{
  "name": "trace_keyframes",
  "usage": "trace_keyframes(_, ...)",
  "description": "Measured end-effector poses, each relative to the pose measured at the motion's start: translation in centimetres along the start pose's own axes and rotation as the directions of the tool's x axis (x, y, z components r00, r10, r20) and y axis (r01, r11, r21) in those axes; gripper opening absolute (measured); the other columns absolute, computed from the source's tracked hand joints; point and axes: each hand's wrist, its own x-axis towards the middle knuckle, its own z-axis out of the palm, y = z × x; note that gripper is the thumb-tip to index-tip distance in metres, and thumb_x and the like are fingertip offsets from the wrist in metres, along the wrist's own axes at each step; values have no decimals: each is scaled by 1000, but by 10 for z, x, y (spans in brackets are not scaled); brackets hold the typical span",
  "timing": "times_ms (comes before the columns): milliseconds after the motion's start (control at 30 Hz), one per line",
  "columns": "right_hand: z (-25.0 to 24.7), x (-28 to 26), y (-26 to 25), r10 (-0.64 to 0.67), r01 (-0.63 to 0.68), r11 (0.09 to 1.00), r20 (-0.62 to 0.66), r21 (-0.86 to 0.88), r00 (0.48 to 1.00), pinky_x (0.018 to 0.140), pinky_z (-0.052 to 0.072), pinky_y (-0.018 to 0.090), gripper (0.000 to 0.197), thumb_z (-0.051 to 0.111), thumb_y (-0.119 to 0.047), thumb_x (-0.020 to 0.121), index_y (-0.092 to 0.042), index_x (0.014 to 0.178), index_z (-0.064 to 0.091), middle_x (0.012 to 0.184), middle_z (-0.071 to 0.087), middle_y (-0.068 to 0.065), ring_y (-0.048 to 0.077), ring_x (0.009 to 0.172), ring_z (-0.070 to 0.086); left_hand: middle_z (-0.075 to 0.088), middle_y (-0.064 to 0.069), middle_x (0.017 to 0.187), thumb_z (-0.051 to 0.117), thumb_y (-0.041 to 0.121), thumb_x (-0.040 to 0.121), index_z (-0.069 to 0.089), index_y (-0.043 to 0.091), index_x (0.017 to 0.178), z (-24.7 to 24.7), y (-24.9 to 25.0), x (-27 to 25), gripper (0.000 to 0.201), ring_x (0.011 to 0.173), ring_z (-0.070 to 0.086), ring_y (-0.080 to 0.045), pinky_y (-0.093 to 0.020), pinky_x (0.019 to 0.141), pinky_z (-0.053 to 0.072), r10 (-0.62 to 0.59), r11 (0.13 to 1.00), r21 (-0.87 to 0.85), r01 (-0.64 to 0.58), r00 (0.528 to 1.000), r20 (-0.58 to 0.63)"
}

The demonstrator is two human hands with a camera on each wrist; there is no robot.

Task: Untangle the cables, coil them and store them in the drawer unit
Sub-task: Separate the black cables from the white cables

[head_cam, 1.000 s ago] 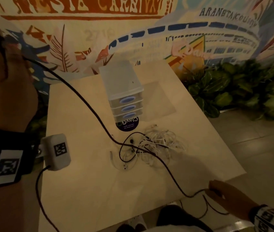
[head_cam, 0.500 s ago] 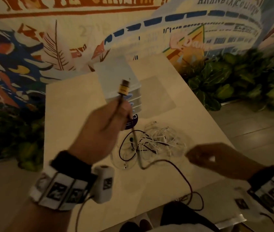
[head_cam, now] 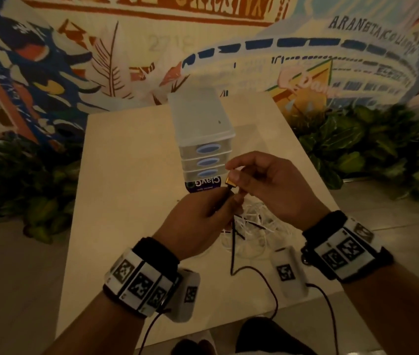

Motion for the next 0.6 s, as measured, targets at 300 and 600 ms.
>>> trace_keyframes(300,36,-3,16,84,-108,992,291,67,953,102,51,41,46,58,-48,96,-31,140,55,123,69,-1,17,114,66,60,-17,65,38,31,109,62,11,102,-27,9,-10,32,55,60,-38,-43,56,57,-28,832,-546,-102,974,-224)
trace_keyframes(600,51,-37,56,212,-54,963,618,-264,757,90,53,31,15,55,-38,103,-31,111,66,100,70,-17,0,93,65,30,0,53,34,29,110,59,12,103,-70,0,-3,30,43,29,-16,-26,44,39,-126,750,-640,-168,913,-387)
